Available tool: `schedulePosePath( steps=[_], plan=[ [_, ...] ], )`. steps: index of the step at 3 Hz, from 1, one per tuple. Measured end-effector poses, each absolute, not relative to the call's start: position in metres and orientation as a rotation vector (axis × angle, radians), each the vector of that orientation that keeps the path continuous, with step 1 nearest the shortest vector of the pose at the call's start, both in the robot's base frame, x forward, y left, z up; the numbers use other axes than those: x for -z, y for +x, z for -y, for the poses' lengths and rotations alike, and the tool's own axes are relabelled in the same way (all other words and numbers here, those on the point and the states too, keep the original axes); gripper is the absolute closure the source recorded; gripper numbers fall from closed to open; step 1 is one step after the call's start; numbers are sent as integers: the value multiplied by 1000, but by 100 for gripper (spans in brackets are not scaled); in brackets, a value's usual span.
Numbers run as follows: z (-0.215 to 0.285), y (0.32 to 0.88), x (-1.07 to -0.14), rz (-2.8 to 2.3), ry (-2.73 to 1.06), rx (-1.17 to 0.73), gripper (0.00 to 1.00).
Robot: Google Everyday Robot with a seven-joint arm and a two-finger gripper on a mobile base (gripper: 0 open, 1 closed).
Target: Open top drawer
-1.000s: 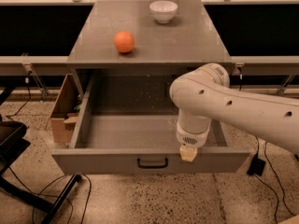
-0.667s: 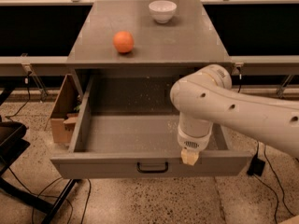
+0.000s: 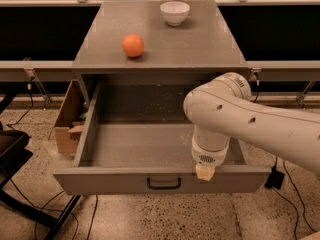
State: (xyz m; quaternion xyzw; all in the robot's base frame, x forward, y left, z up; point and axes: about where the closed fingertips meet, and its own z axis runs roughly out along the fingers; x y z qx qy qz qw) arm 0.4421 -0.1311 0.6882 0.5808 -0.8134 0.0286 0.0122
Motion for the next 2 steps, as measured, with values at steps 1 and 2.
schedulePosePath(
  steps=[1,2],
  plan=[
    [134,429,-692,2538,1796,-104,100],
    [136,421,-694,2538,1787,-114,100]
  ],
)
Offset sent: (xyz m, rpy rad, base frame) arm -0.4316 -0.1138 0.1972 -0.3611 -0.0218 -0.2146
